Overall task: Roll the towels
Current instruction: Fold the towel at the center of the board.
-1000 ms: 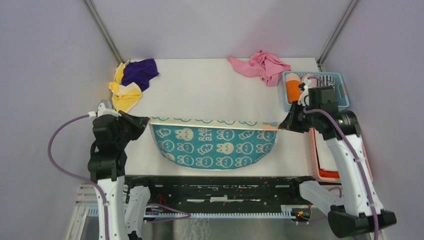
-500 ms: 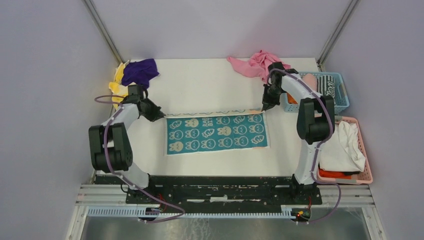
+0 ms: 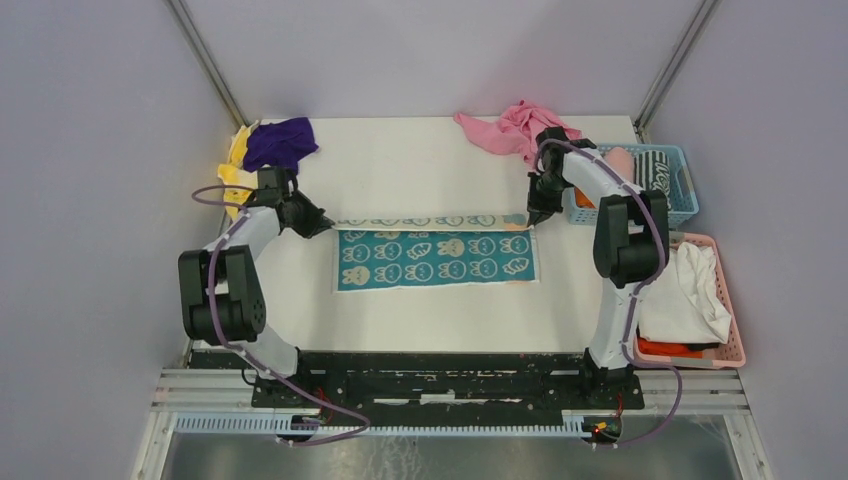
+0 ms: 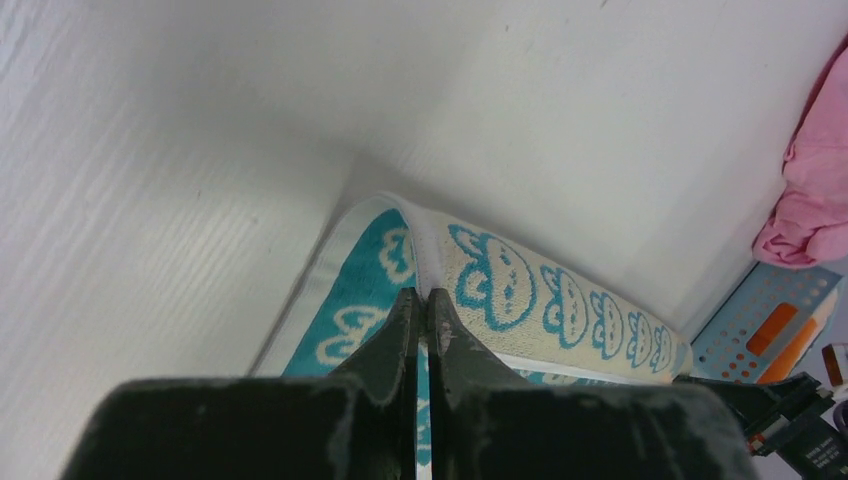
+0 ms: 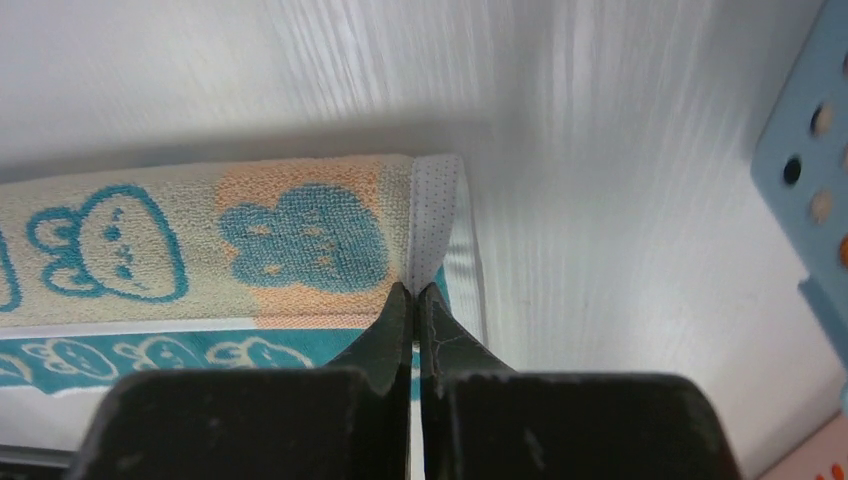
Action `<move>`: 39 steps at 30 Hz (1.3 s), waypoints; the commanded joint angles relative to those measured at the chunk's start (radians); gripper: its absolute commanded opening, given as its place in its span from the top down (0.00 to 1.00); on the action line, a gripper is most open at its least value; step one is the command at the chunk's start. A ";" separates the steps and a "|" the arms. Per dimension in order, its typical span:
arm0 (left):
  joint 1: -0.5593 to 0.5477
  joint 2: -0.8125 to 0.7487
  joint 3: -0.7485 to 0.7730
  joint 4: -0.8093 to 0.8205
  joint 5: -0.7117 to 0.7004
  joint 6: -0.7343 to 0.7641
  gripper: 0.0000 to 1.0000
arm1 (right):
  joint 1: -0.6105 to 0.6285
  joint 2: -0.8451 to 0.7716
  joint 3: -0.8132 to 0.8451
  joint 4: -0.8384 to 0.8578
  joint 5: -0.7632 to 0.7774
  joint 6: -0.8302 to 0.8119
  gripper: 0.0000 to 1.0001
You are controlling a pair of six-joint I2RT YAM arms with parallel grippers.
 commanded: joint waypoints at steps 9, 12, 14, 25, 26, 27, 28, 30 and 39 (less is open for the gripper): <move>0.005 -0.446 -0.282 -0.105 -0.091 0.032 0.97 | -0.013 -0.388 -0.388 0.017 0.057 0.043 0.98; 0.005 -0.538 -0.365 -0.111 -0.119 0.010 0.97 | -0.012 -0.454 -0.469 0.033 0.038 0.057 0.98; 0.004 -0.560 -0.411 -0.100 -0.121 -0.006 0.97 | -0.013 -0.496 -0.529 0.045 0.012 0.066 0.97; 0.004 -0.481 -0.515 -0.031 -0.128 -0.029 0.97 | -0.013 -0.550 -0.782 0.137 -0.033 0.123 0.94; 0.004 -0.471 -0.516 -0.023 -0.118 -0.033 0.97 | -0.013 -0.543 -0.788 0.140 -0.045 0.128 0.95; 0.004 -0.462 -0.515 -0.019 -0.106 -0.035 0.97 | -0.014 -0.541 -0.793 0.142 -0.059 0.136 0.95; 0.004 -0.456 -0.513 -0.016 -0.097 -0.034 0.97 | -0.013 -0.546 -0.797 0.142 -0.065 0.140 0.96; 0.003 -0.452 -0.503 -0.018 -0.095 -0.026 0.97 | -0.014 -0.569 -0.798 0.130 -0.067 0.141 0.96; 0.003 -0.404 -0.505 -0.003 -0.117 -0.028 0.97 | -0.013 -0.592 -0.875 0.155 -0.124 0.187 0.94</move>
